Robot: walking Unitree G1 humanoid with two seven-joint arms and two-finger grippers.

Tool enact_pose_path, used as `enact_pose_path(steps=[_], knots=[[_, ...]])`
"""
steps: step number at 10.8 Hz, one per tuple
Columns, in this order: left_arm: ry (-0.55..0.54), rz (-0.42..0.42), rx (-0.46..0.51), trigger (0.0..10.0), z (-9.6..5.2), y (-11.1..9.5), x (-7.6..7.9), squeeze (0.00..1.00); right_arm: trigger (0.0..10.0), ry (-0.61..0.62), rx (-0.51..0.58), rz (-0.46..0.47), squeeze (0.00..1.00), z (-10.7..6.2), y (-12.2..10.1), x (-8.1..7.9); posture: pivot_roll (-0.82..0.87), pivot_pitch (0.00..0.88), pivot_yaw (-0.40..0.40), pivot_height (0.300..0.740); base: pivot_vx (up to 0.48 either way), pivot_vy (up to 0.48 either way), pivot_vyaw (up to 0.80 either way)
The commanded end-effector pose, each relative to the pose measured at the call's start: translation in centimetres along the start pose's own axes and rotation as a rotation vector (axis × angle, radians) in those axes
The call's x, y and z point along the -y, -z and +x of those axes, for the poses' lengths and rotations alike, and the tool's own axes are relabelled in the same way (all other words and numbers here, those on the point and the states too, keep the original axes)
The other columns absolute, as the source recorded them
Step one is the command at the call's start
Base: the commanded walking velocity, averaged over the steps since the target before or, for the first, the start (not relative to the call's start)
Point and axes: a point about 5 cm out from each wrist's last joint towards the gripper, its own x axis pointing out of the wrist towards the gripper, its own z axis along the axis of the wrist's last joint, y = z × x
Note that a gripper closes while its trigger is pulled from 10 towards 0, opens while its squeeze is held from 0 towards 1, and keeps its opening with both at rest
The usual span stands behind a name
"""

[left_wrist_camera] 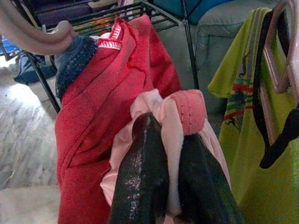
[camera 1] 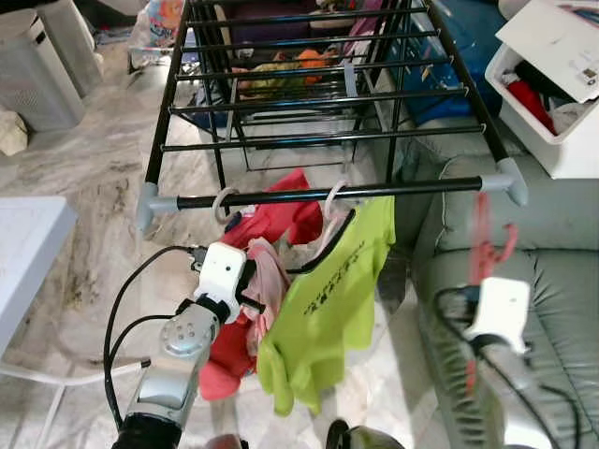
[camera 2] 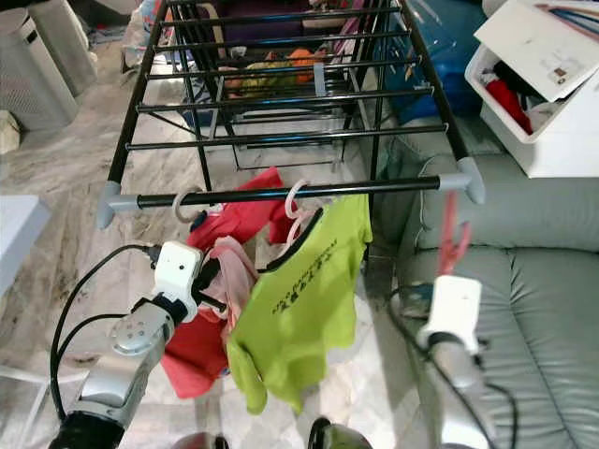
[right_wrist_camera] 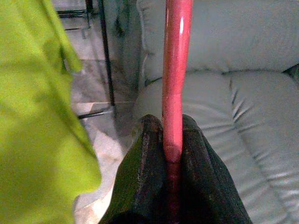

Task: Hang hanger

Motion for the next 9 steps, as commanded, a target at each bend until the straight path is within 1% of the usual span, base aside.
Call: enact_pose_path(steps=[1, 3, 4, 5, 7, 9], knots=[[-0.017, 0.001, -0.008, 10.0, -0.2, 0.3, -0.2, 0.0, 10.0, 0.001, 0.0, -0.006, 0.0, 0.9, -0.3, 0.2, -0.05, 0.022, 0.02, 0.74, 0.0, 0.0, 0.0], [-0.012, 0.007, -0.008, 10.0, -0.2, 0.3, -0.1, 0.0, 10.0, -0.001, 0.001, -0.016, 0.0, 1.7, -0.4, 0.4, -0.04, 0.013, 0.014, 0.74, -0.315, 0.0, 0.0], [-0.015, 0.011, -0.01, 10.0, -0.3, 0.3, -0.3, 0.0, 10.0, -0.005, 0.007, -0.013, 0.0, 2.0, -0.6, 0.4, -0.04, 0.011, 0.013, 0.74, -0.315, 0.0, 0.0], [-0.019, 0.013, -0.013, 10.0, -0.4, 0.5, -0.5, 0.0, 10.0, -0.007, 0.003, -0.005, 0.0, 2.1, -0.5, 0.3, -0.04, 0.005, 0.012, 0.74, -0.307, 0.0, 0.0], [-0.015, 0.016, -0.008, 10.0, -0.1, 0.3, -0.3, 0.0, 10.0, -0.032, -0.012, 0.027, 0.0, 2.1, 0.2, -0.2, -0.03, 0.0, 0.005, 0.74, -0.326, 0.0, 0.0], [-0.015, 0.017, -0.013, 10.0, 0.0, 0.7, -0.2, 0.0, 10.0, -0.037, -0.01, 0.03, 0.0, 2.5, 0.5, -0.3, -0.02, 0.0, 0.001, 0.74, -0.336, 0.0, 0.0]])
